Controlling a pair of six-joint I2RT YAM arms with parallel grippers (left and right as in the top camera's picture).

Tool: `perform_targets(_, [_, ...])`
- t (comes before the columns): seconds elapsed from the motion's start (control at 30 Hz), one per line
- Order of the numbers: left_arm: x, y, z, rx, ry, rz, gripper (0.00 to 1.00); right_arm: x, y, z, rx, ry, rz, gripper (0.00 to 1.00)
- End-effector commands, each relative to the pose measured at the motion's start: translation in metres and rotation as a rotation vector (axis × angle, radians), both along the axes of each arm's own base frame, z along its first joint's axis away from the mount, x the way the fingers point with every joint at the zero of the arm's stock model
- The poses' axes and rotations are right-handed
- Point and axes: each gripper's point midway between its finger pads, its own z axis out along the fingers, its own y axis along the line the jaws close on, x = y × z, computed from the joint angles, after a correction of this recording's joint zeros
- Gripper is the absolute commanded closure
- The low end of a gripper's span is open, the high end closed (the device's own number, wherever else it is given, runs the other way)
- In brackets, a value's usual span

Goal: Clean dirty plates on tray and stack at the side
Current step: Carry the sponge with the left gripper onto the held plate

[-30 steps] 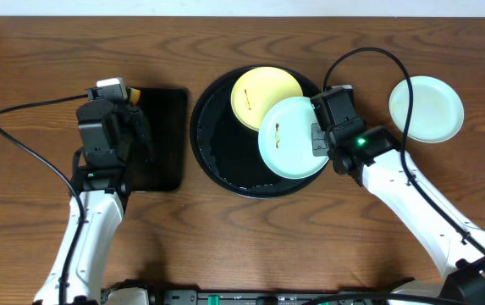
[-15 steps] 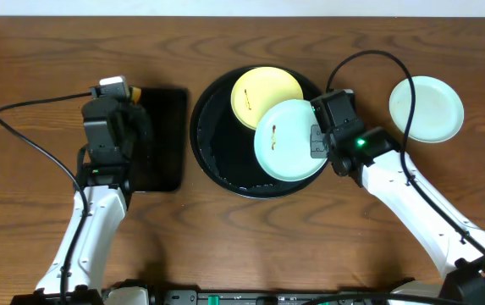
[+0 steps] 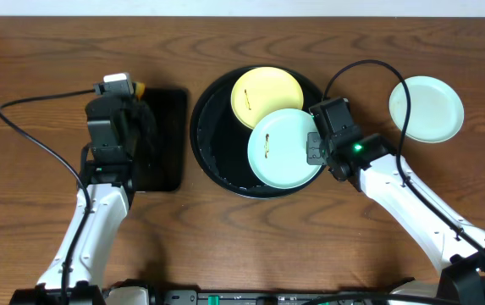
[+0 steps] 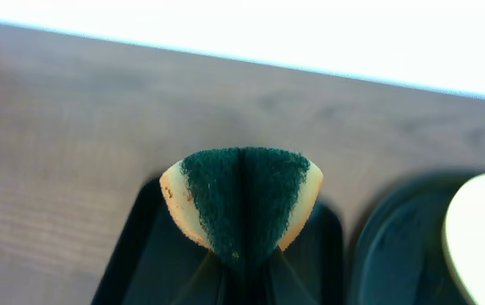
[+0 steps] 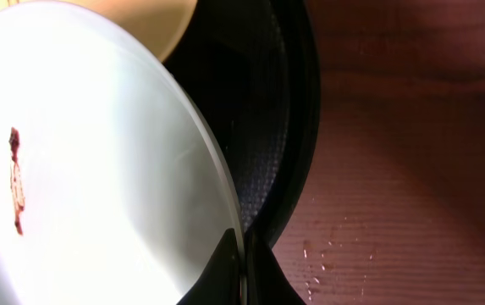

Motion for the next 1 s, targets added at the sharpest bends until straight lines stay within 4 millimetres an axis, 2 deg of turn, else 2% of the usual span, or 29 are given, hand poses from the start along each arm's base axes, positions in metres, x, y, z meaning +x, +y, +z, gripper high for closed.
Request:
perform_targets(0.0, [0.002,-0.02,0.027,-0.02,-0.079,-0.088,0.92,-0.003,-0.004,-0.004,0.029,0.021,-0.057,0.99])
perform_targets(0.07, [0.001,-0.04,0.03,-0.041,-0.084,-0.162,0.93,-0.006,0.0,-0.008,0.049,0.043,-0.049,0.99])
perform_targets(0.33, [-0.004,-0.09,0.029,-0.054,-0.079,-0.278,0.93,-0.011,0.003,-0.027,0.051,0.094,-0.038,0.99])
perform_targets(0.53, [-0.022,-0.154,0.024,-0.08,-0.051,-0.428,0.93,-0.014,0.014,-0.043,0.092,0.151,-0.012,0.99])
perform_targets(0.7, [-0.044,-0.191,-0.003,-0.073,0.059,-0.525,0.93,-0.018,0.014,-0.045,0.093,0.171,-0.01,0.99])
perform_targets(0.97, [-0.079,-0.22,-0.065,-0.027,0.296,-0.616,0.92,-0.017,0.007,-0.045,0.09,0.176,-0.029,0.99])
